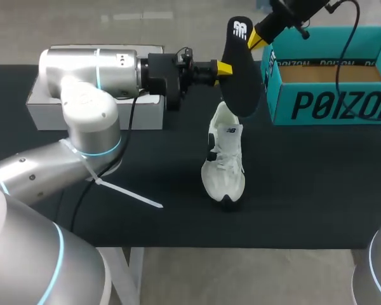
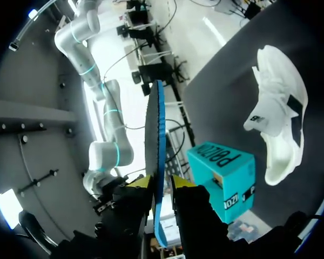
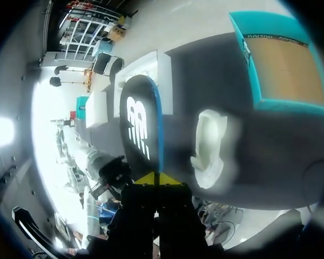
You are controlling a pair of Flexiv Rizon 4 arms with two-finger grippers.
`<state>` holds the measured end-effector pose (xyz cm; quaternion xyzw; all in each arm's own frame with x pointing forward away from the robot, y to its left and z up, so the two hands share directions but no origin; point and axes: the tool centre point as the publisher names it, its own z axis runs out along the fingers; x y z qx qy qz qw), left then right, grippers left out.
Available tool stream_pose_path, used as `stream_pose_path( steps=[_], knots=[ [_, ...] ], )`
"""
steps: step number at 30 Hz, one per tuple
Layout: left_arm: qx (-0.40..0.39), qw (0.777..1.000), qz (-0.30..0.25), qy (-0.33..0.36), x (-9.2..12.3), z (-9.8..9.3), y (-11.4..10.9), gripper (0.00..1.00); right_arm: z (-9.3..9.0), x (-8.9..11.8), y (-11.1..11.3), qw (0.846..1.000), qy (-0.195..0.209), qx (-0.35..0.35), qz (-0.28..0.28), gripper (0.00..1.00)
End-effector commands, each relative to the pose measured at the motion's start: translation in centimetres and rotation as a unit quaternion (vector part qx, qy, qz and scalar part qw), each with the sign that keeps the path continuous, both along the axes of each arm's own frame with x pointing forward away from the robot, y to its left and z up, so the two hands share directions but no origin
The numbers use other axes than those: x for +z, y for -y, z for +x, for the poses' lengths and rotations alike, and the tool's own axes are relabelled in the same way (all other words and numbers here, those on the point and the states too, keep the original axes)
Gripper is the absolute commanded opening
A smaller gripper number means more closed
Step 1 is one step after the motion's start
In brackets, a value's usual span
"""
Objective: Take the shoe out of the shoebox, open the shoe tongue, remove and reinsert the insole, then place the shoe into the shoebox
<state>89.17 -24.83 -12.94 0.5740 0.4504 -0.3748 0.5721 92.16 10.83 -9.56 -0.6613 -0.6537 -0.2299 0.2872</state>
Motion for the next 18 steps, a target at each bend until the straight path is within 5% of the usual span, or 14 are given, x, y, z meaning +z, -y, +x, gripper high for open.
stream_pose_path(
  steps=[1,5,9,15,16,17,18],
  knots=[
    [-0.003,1.000,-0.002,0.001,-0.14,0.48,0.27,0.22,-0.01,-0.25,-0.32,1.000,0.001,-0.004,0.001,0.00],
    [-0.004,1.000,0.000,0.001,-0.17,0.61,0.27,0.27,0.01,-0.33,-0.65,1.000,0.002,-0.007,0.002,0.00],
    [-0.005,1.000,0.000,-0.003,-0.27,0.84,0.22,0.00,0.03,-0.31,-0.75,1.000,0.003,-0.009,0.003,0.00],
    [-0.005,1.000,0.002,-0.010,-0.18,1.01,0.12,0.00,-0.06,0.05,-0.97,1.000,0.016,-0.019,0.015,0.02],
    [-0.006,1.000,0.003,-0.012,-0.09,0.97,0.06,0.00,-0.07,0.12,-0.88,0.999,0.017,-0.021,0.018,0.44],
    [-0.006,1.000,0.003,-0.012,0.00,0.90,-0.01,0.00,-0.07,0.22,-0.64,0.999,0.019,-0.031,0.020,1.00],
    [-0.005,1.000,0.004,-0.014,0.10,0.82,-0.12,0.00,-0.04,0.41,-0.31,0.998,0.028,-0.039,0.028,1.00]
  ],
)
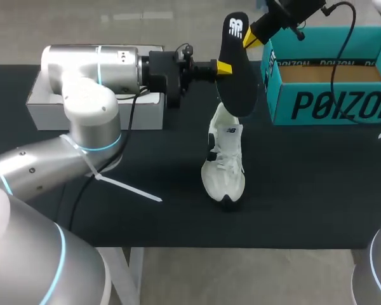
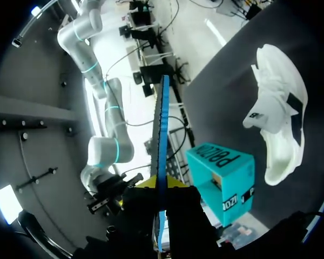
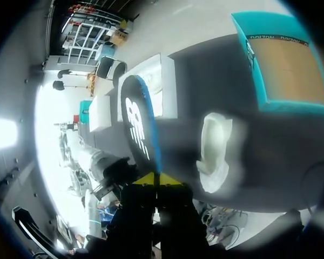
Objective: Take the shoe out of the shoebox, open the shoe tongue, remove and reinsert the insole, then place the shoe into the shoebox
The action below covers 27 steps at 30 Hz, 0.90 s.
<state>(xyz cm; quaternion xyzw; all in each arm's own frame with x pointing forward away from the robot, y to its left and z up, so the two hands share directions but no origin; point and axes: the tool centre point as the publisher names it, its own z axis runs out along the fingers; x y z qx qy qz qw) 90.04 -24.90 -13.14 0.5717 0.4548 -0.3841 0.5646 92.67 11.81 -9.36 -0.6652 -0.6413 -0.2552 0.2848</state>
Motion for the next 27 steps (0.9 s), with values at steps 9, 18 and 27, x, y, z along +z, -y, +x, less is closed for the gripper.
stream_pose_path(
  steps=[9,18,27],
  knots=[
    [0.006,1.000,0.005,-0.024,0.5,0.5,-1.1,0.00,-1.3,2.0,3.2,0.994,0.091,-0.054,0.041,1.00],
    [0.020,0.997,0.010,-0.073,0.6,2.2,-1.7,0.00,-1.3,2.0,3.2,0.994,0.091,-0.054,0.041,1.00],
    [-0.008,0.987,-0.022,-0.158,0.0,3.5,-2.0,0.00,-2.5,2.7,4.0,0.985,0.072,-0.021,0.155,1.00]
  ],
)
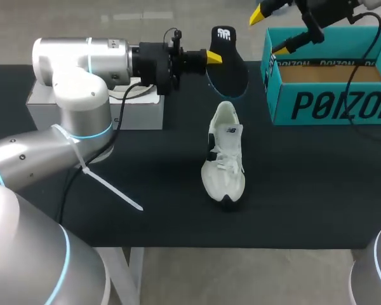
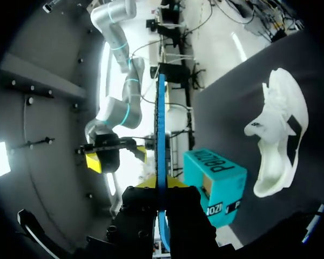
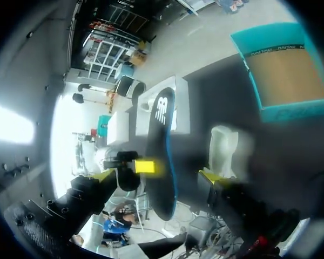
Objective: Take the shoe out of the shoebox, open the shoe tongue, remove and reinsert the insole, then place the shoe into the shoebox
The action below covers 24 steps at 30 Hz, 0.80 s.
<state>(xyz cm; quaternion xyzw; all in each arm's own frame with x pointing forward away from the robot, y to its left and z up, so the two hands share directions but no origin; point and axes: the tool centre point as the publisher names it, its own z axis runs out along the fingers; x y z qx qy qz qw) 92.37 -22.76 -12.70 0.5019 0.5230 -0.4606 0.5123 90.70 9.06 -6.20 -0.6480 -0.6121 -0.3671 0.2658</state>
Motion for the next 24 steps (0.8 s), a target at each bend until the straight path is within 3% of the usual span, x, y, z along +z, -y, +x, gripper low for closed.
stream_pose_path(
  steps=[1,5,24],
  knots=[
    [-0.019,0.999,-0.008,-0.031,-0.5,1.2,0.2,0.00,-0.5,-0.4,1.5,0.995,-0.006,0.035,0.090,1.00],
    [-0.025,0.997,0.012,-0.076,-0.4,1.3,0.3,0.00,-0.6,0.0,2.5,0.995,-0.009,0.046,0.089,1.00],
    [-0.025,0.997,0.012,-0.076,-0.4,1.3,0.3,0.00,-0.7,-0.3,3.4,0.997,-0.019,0.048,0.058,1.00]
  ],
)
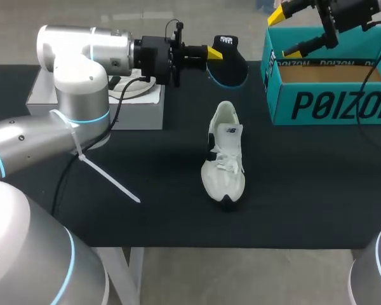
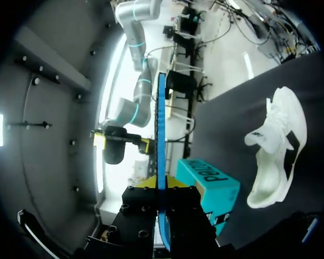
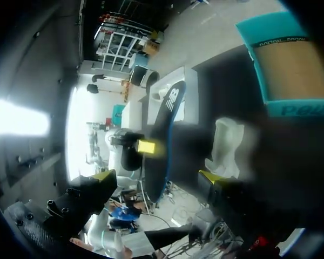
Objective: Take the shoe out of the shoebox, open the shoe tongue, remove and reinsert the insole, then place the shoe into the shoebox
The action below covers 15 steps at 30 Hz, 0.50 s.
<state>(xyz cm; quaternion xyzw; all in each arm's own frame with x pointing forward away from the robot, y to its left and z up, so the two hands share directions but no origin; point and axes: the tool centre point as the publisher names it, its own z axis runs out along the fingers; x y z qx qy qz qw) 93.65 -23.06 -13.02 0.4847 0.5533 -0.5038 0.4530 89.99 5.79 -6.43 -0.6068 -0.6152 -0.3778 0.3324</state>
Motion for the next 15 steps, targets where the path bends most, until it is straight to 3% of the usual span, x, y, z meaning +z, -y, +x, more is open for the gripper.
stream_pose_path(
  steps=[1,12,15],
  knots=[
    [0.000,1.000,-0.001,0.000,-0.03,-0.01,0.04,0.00,0.04,-0.09,0.12,1.000,-0.001,0.000,-0.002,1.00],
    [0.000,1.000,-0.001,0.000,-0.03,-0.01,0.04,0.00,-0.16,-0.54,0.84,1.000,-0.001,-0.017,-0.015,1.00],
    [0.015,0.999,-0.010,-0.050,0.71,-0.23,0.30,0.00,-0.23,-0.69,0.89,1.000,-0.003,-0.021,-0.015,1.00]
  ],
)
